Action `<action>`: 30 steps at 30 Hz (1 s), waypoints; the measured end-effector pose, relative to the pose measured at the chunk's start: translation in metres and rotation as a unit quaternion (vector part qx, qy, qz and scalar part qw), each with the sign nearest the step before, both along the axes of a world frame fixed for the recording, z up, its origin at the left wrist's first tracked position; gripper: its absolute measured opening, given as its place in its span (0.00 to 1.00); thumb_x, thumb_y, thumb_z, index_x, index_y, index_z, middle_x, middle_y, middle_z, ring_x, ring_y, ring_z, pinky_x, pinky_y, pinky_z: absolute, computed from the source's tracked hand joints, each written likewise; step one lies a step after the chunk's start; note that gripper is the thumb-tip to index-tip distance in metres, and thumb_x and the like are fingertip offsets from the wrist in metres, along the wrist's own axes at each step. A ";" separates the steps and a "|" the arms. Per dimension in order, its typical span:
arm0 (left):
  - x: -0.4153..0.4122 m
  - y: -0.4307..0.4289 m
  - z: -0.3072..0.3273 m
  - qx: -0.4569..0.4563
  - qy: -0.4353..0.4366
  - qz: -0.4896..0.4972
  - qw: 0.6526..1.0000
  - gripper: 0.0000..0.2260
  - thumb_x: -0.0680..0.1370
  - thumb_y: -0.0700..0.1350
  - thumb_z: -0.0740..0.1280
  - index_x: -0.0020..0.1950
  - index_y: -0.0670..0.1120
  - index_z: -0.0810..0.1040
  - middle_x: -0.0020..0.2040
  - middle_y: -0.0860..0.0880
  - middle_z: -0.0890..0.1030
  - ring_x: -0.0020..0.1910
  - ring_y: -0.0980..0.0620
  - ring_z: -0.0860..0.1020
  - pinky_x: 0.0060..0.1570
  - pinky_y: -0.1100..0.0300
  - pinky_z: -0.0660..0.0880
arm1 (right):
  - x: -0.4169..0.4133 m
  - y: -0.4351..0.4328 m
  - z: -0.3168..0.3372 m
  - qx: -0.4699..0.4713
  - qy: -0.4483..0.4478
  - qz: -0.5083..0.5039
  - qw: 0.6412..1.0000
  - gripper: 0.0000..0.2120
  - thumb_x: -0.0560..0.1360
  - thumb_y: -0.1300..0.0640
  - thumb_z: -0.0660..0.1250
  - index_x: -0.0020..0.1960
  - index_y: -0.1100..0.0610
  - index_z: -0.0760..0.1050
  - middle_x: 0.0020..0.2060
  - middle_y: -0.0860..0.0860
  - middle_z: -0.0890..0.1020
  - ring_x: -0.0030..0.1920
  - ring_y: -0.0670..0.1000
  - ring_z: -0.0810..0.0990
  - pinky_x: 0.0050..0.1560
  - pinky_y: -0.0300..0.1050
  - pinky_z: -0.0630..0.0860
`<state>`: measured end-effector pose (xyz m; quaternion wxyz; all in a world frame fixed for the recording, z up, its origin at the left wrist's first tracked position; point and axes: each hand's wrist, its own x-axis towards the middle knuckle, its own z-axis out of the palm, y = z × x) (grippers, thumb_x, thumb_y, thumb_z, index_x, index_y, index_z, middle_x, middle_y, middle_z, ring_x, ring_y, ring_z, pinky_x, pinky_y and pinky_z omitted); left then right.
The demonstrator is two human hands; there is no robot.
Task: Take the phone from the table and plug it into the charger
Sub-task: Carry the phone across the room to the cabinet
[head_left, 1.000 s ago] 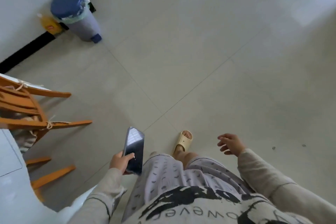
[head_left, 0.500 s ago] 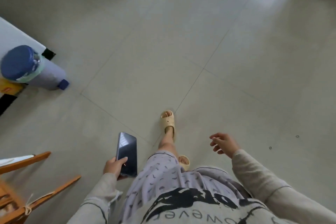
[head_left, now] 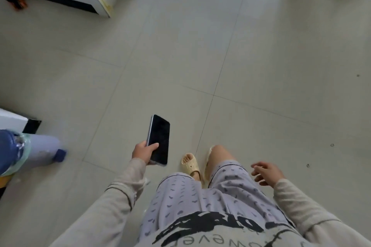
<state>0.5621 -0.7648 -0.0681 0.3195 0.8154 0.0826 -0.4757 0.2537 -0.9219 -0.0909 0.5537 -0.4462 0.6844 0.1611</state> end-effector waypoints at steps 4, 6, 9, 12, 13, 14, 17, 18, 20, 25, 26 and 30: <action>0.023 -0.056 -0.002 -0.005 0.014 -0.003 1.000 0.03 0.75 0.38 0.65 0.41 0.43 0.75 0.46 0.42 0.76 0.44 0.43 0.75 0.20 0.64 0.76 | 0.027 -0.047 -0.007 0.005 0.003 -0.011 1.000 0.14 0.78 0.66 0.56 0.59 0.70 0.73 0.31 0.53 0.74 0.28 0.51 0.71 0.28 0.39 0.66; 0.030 -0.076 -0.005 -0.004 0.018 -0.004 1.000 0.02 0.75 0.38 0.64 0.43 0.42 0.75 0.46 0.42 0.76 0.44 0.43 0.75 0.24 0.61 0.78 | 0.042 -0.071 -0.011 0.006 -0.002 -0.010 1.000 0.14 0.77 0.67 0.56 0.59 0.71 0.73 0.31 0.53 0.74 0.28 0.51 0.71 0.29 0.40 0.67; 0.047 -0.108 -0.011 0.021 0.022 0.005 1.000 0.07 0.75 0.37 0.64 0.51 0.40 0.77 0.48 0.41 0.77 0.47 0.41 0.75 0.46 0.46 0.80 | 0.074 -0.123 -0.018 0.011 -0.005 0.015 1.000 0.14 0.77 0.67 0.56 0.59 0.70 0.73 0.31 0.53 0.75 0.28 0.51 0.71 0.27 0.39 0.67; 0.061 -0.135 -0.016 0.058 0.025 0.025 0.998 0.14 0.75 0.37 0.65 0.60 0.37 0.76 0.55 0.36 0.79 0.49 0.39 0.76 0.50 0.44 0.78 | 0.112 -0.177 -0.015 0.014 -0.027 0.039 0.999 0.14 0.77 0.66 0.57 0.59 0.70 0.73 0.31 0.53 0.75 0.27 0.51 0.71 0.21 0.35 0.69; 0.065 -0.142 -0.019 0.065 0.027 0.036 0.997 0.15 0.75 0.36 0.65 0.61 0.36 0.75 0.58 0.35 0.78 0.51 0.38 0.76 0.50 0.43 0.77 | 0.125 -0.196 -0.013 0.012 -0.036 0.052 0.998 0.13 0.77 0.66 0.56 0.59 0.70 0.73 0.31 0.53 0.75 0.27 0.50 0.71 0.20 0.34 0.69; 0.070 -0.151 -0.022 0.070 0.028 0.048 0.996 0.16 0.75 0.36 0.65 0.62 0.36 0.75 0.60 0.34 0.78 0.53 0.36 0.76 0.50 0.42 0.77 | 0.139 -0.214 -0.010 0.010 -0.046 0.069 0.996 0.13 0.78 0.66 0.56 0.59 0.70 0.73 0.31 0.53 0.75 0.27 0.50 0.71 0.19 0.33 0.68; 0.084 -0.171 -0.025 0.085 0.026 0.080 0.993 0.16 0.75 0.36 0.65 0.62 0.34 0.74 0.61 0.32 0.77 0.54 0.35 0.76 0.52 0.41 0.77 | 0.173 -0.257 -0.003 -0.001 -0.073 0.106 0.992 0.12 0.78 0.66 0.56 0.56 0.67 0.74 0.31 0.51 0.75 0.27 0.48 0.72 0.24 0.34 0.68; 0.089 -0.179 -0.025 0.089 0.029 0.093 0.991 0.16 0.75 0.36 0.65 0.62 0.34 0.74 0.60 0.32 0.77 0.52 0.36 0.76 0.53 0.40 0.76 | 0.184 -0.270 -0.001 -0.005 -0.081 0.115 0.990 0.11 0.77 0.66 0.56 0.55 0.65 0.75 0.31 0.51 0.76 0.27 0.48 0.72 0.24 0.34 0.68; 0.098 -0.193 -0.025 0.094 0.033 0.106 0.989 0.15 0.75 0.36 0.65 0.61 0.33 0.74 0.56 0.34 0.78 0.49 0.39 0.74 0.53 0.40 0.76 | 0.202 -0.294 0.003 -0.013 -0.096 0.121 0.988 0.10 0.77 0.66 0.56 0.52 0.62 0.75 0.31 0.51 0.76 0.27 0.48 0.72 0.24 0.33 0.69; 0.137 -0.238 -0.028 0.105 0.039 0.093 0.989 0.14 0.75 0.36 0.65 0.61 0.35 0.75 0.50 0.39 0.76 0.48 0.39 0.74 0.49 0.43 0.77 | 0.249 -0.347 0.004 -0.013 -0.096 0.137 0.986 0.09 0.78 0.66 0.56 0.52 0.61 0.74 0.31 0.50 0.76 0.28 0.48 0.72 0.25 0.33 0.69; 0.149 -0.249 -0.030 0.105 0.038 0.087 0.990 0.14 0.75 0.36 0.65 0.60 0.35 0.75 0.51 0.38 0.77 0.48 0.39 0.74 0.48 0.44 0.78 | 0.258 -0.359 0.001 -0.010 -0.091 0.137 0.986 0.10 0.78 0.66 0.56 0.54 0.64 0.75 0.31 0.51 0.76 0.28 0.48 0.72 0.25 0.34 0.69; 0.204 -0.304 -0.038 0.111 0.023 0.078 0.990 0.14 0.74 0.37 0.66 0.59 0.35 0.76 0.52 0.37 0.79 0.51 0.37 0.77 0.51 0.42 0.78 | 0.291 -0.403 -0.008 -0.006 -0.054 0.130 0.990 0.13 0.77 0.67 0.56 0.58 0.69 0.74 0.31 0.51 0.75 0.27 0.48 0.72 0.25 0.35 0.68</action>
